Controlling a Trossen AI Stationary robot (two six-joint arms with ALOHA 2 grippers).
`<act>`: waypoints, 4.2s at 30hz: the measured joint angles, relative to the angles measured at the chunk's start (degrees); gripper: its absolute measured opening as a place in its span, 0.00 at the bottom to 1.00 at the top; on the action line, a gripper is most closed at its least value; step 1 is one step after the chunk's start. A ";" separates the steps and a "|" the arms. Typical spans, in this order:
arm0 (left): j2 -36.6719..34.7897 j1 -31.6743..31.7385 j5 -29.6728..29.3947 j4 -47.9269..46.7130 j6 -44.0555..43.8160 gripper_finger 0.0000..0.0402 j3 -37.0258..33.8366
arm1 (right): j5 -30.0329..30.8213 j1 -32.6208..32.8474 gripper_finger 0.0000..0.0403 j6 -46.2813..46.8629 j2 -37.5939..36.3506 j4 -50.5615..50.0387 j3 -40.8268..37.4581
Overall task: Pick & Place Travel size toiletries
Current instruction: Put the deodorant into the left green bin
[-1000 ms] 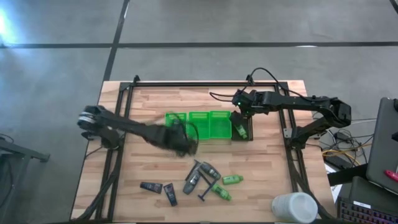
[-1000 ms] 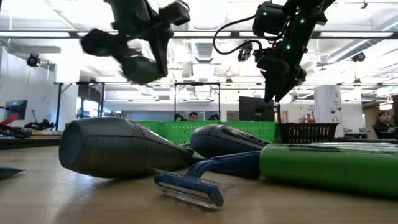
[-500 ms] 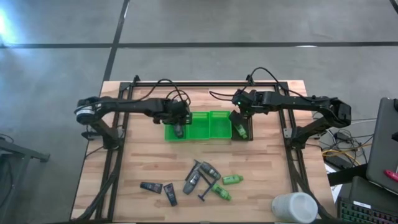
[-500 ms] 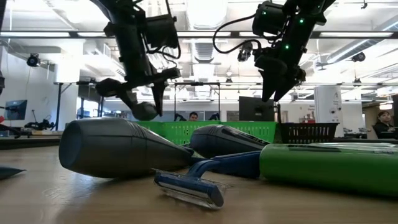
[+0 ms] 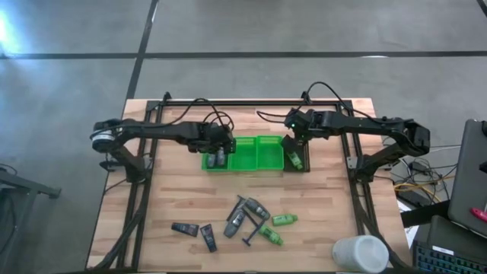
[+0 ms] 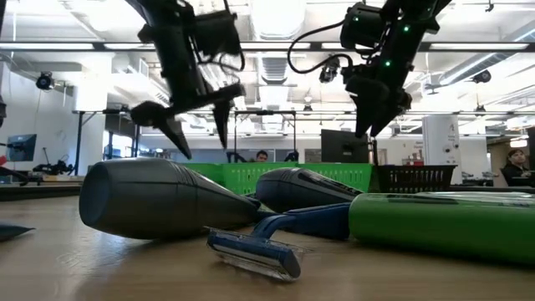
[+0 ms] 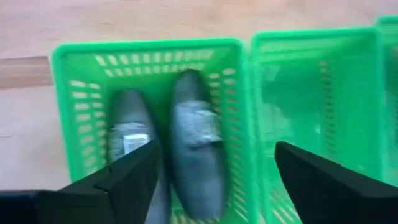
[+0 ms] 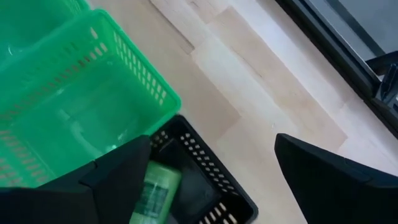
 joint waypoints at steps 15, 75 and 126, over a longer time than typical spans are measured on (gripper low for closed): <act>9.56 -33.10 -5.00 -4.47 -14.83 0.82 18.52 | -1.99 4.59 0.86 2.78 -3.90 -3.56 0.00; 3.26 -25.46 0.41 -17.82 -11.02 0.26 16.01 | 3.34 14.17 0.89 10.98 -5.86 -10.96 -0.44; 26.19 -40.11 6.34 -5.03 -32.84 0.52 19.81 | 3.32 14.17 0.79 14.28 -5.84 -8.72 -1.71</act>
